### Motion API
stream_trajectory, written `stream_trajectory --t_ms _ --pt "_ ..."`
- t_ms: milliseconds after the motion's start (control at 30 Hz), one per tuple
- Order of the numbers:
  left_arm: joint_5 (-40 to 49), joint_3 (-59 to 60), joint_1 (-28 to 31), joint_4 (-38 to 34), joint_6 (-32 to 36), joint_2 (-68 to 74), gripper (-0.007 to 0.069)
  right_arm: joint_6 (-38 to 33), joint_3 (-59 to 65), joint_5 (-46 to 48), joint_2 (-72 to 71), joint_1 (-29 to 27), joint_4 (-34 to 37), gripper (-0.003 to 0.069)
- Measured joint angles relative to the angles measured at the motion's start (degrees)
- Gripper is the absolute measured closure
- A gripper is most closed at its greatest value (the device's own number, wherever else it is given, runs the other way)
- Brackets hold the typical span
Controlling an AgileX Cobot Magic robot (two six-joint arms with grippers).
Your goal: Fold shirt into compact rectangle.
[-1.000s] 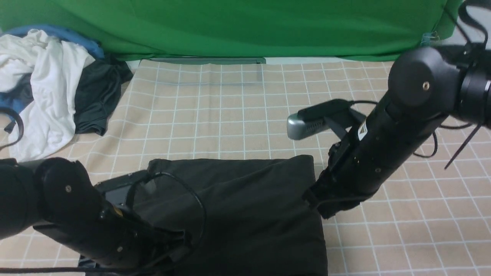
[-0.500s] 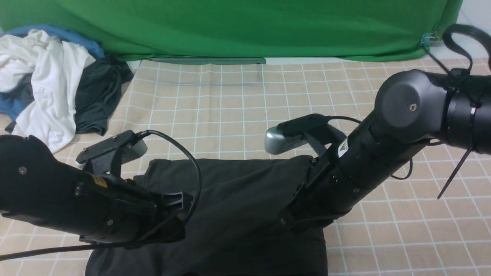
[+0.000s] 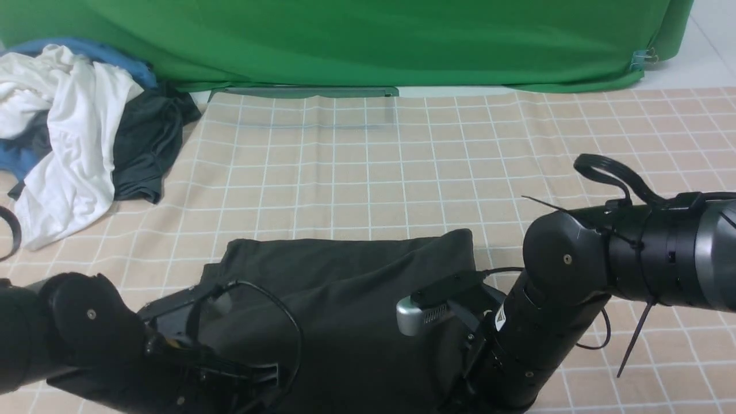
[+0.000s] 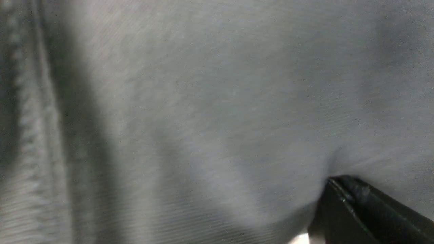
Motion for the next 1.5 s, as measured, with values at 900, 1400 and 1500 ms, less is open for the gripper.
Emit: stream_trajectory --t_ms 900,1400,1500 --pt "15.1 -22.0 20.8 11.3 -2.5 -0.5 0.0622 0.9 -29.9 3.6 13.0 -19.2 -3.2 0.0134" --pt "13.4 -22.0 20.8 11.3 -2.4 -0.5 0.0622 -5.5 -33.9 8.0 19.9 -18.5 1.7 0.0547" --pt "13.1 -22.0 20.8 11.3 -2.4 -0.5 0.0622 -6.3 -35.3 7.7 20.0 -18.6 1.8 0.0562"
